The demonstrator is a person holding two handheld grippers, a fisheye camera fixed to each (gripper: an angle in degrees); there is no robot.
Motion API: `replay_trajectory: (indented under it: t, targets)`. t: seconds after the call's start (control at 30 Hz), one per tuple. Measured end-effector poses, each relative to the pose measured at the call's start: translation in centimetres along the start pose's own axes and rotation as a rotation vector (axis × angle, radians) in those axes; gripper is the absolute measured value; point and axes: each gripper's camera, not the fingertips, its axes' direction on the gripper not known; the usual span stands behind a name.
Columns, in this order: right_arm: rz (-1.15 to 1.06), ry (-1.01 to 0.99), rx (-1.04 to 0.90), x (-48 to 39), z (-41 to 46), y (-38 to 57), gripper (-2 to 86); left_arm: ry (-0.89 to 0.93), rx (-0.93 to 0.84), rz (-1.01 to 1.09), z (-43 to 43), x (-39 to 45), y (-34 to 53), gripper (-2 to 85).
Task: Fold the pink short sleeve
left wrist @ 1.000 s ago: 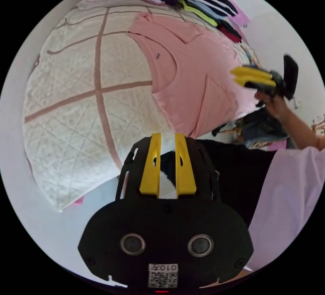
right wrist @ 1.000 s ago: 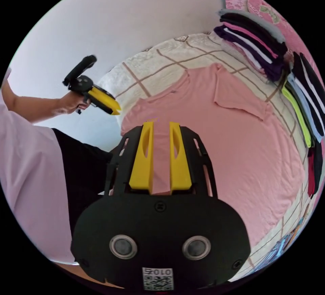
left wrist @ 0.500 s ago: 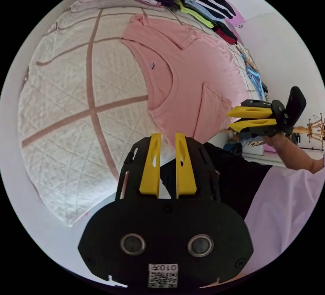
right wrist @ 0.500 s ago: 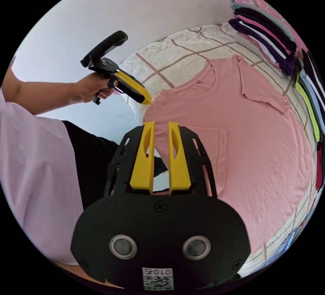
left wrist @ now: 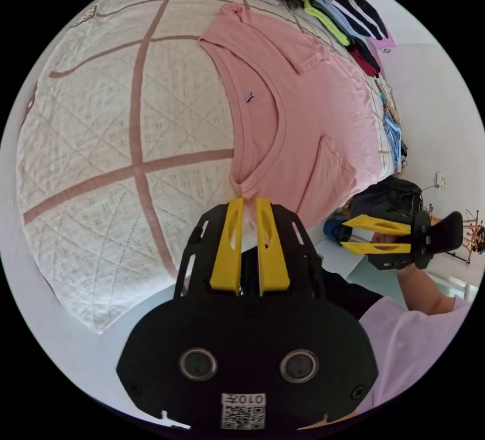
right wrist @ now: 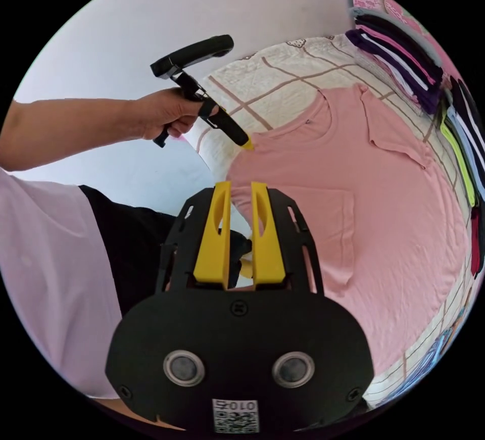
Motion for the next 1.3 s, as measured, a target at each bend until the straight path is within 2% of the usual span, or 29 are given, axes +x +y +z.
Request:
replay_trajectory:
  t: [0.13,0.2,0.53,0.77,1.0,1.13,1.2,1.23,1.3]
  targets:
    - [0.028,0.007,-0.003,-2.0,1.2,-0.8,7.8,-0.070,0.006,0.038,-2.0,-0.3,-0.9,5.1]
    - [0.060,-0.004,0.005,-2.5,1.6,-1.2,7.8,-0.017,-0.002,0.091,-2.4,-0.5,-1.8,4.8]
    - [0.324,-0.020,-0.020,-1.9,6.3,-5.9,8.1,0.029,-0.312,0.347,-0.9,-1.5,-9.4,2.8]
    - [0.487,0.083,-0.076,-2.5,7.9,-8.5,9.7,0.287,-0.360,0.350,-1.9,-1.1,-11.9,0.8]
    - [0.645,0.205,-0.080,-3.3,9.0,-9.7,9.3,0.449,-0.415,0.290,-1.9,0.6,-12.4,1.2]
    - [0.702,0.306,-0.097,-2.6,8.9,-9.5,5.2,0.434,-0.377,0.423,-2.6,2.6,-12.0,2.5]
    - [0.700,0.279,-0.084,-2.3,8.7,-8.9,4.7,0.458,-0.327,0.524,-3.3,3.6,-12.0,3.9]
    - [0.706,0.253,-0.066,-2.1,8.4,-8.3,4.5,0.413,-0.265,0.642,-4.2,4.4,-12.0,5.0]
    - [0.729,0.205,-0.030,-1.7,7.9,-7.4,4.4,0.139,-0.134,0.836,-6.0,5.5,-11.7,6.6]
